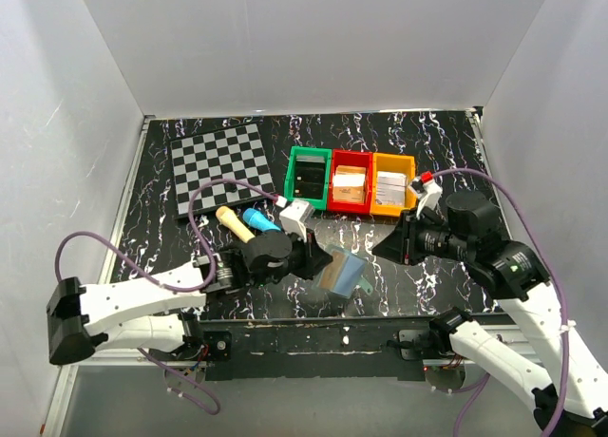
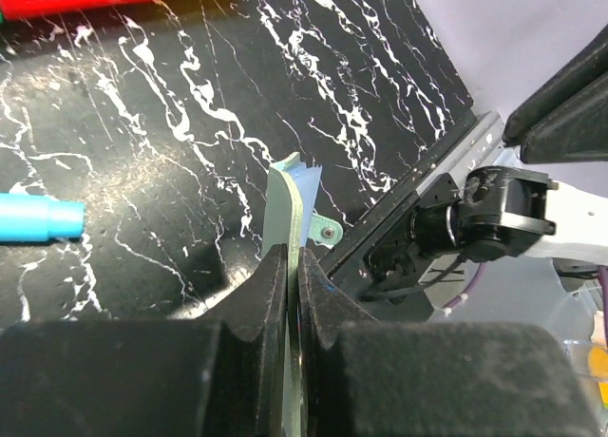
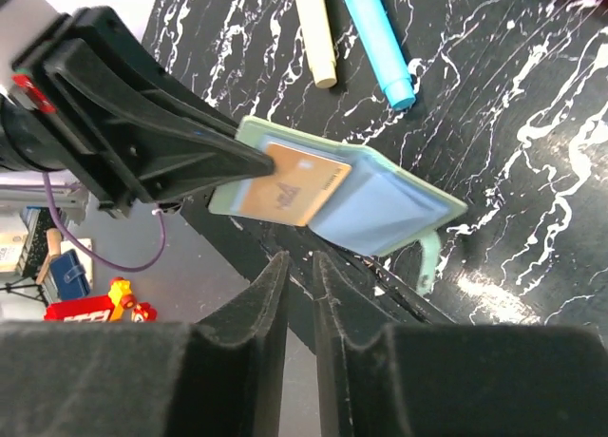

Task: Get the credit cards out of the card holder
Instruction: Open the card holder at the center of the board.

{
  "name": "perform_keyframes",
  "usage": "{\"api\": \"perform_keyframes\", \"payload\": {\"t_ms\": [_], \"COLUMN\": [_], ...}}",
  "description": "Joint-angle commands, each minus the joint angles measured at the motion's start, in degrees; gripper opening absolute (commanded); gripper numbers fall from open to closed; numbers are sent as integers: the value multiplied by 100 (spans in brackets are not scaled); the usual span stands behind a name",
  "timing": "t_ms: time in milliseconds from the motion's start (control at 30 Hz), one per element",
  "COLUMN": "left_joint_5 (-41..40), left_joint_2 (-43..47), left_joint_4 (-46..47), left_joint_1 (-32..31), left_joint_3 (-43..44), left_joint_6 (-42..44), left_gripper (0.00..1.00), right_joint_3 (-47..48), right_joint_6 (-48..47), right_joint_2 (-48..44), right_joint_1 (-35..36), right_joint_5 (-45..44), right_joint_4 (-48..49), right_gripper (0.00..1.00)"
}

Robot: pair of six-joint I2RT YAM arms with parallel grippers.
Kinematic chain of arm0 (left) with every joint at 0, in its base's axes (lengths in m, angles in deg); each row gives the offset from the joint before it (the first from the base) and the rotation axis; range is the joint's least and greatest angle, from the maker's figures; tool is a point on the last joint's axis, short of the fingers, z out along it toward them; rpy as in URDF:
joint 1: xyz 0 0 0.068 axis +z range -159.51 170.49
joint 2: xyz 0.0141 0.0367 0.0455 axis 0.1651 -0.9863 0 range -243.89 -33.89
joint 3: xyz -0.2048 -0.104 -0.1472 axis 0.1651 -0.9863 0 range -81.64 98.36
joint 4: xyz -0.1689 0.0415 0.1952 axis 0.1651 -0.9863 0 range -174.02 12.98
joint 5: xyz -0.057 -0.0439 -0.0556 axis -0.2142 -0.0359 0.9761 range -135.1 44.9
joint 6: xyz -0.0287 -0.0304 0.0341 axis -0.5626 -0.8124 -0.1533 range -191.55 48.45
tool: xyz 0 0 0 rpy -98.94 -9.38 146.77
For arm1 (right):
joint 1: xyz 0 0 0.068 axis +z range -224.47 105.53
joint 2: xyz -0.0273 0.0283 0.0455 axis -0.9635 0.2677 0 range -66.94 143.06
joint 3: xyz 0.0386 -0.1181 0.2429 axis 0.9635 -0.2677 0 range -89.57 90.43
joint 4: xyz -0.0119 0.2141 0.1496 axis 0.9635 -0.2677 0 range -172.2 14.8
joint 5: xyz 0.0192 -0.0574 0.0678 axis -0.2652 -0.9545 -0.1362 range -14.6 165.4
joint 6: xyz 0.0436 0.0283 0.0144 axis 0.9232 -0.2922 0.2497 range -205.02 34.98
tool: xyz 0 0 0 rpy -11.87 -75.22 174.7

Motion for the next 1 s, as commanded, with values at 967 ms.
{"api": "perform_keyframes", "payload": {"t_ms": [967], "left_joint_5": [44], "left_joint_2": [-1393], "left_joint_4": [3978], "left_joint_1": [843], "left_joint_3": [-2656], "left_joint_6": [-1630], "left_gripper": [0], "right_joint_3": [-2894], "right_joint_6": [1125], "right_joint_2": [1850], "right_joint_1": [-21], "right_joint_5": [648], "right_joint_4": [4219], "right_gripper": [1]}}
